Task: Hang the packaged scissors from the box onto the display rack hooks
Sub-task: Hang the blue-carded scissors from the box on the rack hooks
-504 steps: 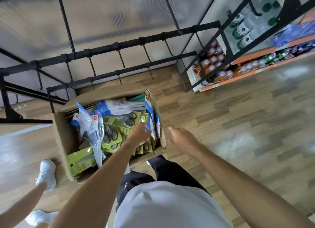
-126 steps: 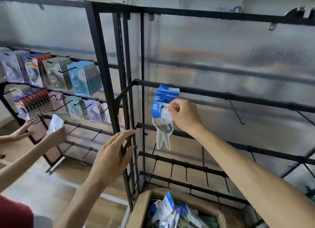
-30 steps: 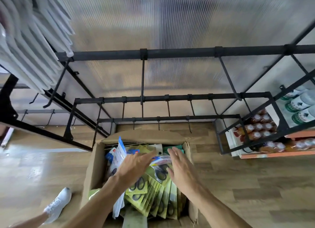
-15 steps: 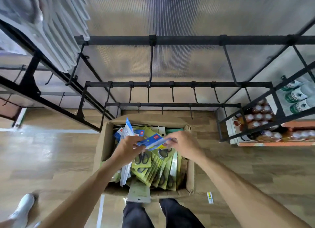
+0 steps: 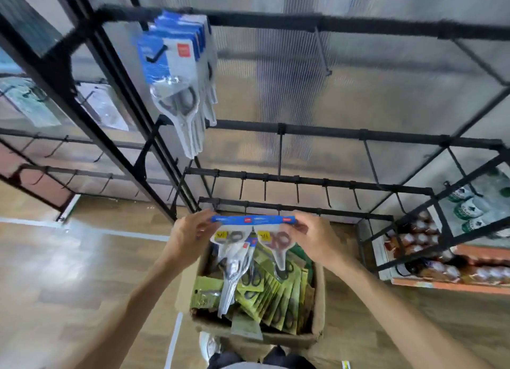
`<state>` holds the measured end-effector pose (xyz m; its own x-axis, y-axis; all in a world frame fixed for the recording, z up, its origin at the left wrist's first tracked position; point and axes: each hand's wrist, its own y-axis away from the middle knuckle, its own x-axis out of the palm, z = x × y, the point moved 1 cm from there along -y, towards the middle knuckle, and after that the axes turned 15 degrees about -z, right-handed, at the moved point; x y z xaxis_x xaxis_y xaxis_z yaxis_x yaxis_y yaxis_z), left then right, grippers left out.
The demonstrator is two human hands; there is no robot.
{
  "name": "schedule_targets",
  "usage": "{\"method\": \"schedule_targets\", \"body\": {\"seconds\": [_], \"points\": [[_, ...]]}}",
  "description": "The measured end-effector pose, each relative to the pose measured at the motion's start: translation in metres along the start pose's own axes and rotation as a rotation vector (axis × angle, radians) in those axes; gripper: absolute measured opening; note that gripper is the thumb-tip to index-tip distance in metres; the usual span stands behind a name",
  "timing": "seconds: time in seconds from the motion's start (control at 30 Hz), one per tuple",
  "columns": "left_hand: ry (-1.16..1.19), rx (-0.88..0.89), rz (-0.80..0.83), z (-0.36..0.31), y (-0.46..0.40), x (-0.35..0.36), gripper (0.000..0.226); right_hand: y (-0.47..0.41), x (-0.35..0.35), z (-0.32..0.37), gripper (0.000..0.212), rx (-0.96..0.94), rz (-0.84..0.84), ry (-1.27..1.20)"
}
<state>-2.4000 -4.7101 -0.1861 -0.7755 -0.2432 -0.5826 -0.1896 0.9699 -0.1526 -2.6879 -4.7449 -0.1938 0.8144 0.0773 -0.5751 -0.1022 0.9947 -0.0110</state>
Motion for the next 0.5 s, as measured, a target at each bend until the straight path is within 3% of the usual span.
{"method": "schedule_targets", "body": {"seconds": [0.1,0.23,0.4,0.5], "points": [[0.013,0.061,-0.04,-0.002,-0.006,-0.039,0.028,-0.01,-0.002,0.038,0.02,-0.073,-0.028,-0.027],[0.005,0.139,-0.114,-0.011,-0.01,-0.084,0.013,-0.023,0.003,0.086,0.026,-0.161,-0.016,-0.046],[0.02,0.226,-0.221,-0.028,-0.027,-0.14,0.024,-0.057,0.008,0.158,0.031,-0.272,-0.073,-0.119],[0.017,0.26,-0.276,-0.037,-0.039,-0.17,0.016,-0.078,0.006,0.207,0.031,-0.366,-0.144,-0.107]]}}
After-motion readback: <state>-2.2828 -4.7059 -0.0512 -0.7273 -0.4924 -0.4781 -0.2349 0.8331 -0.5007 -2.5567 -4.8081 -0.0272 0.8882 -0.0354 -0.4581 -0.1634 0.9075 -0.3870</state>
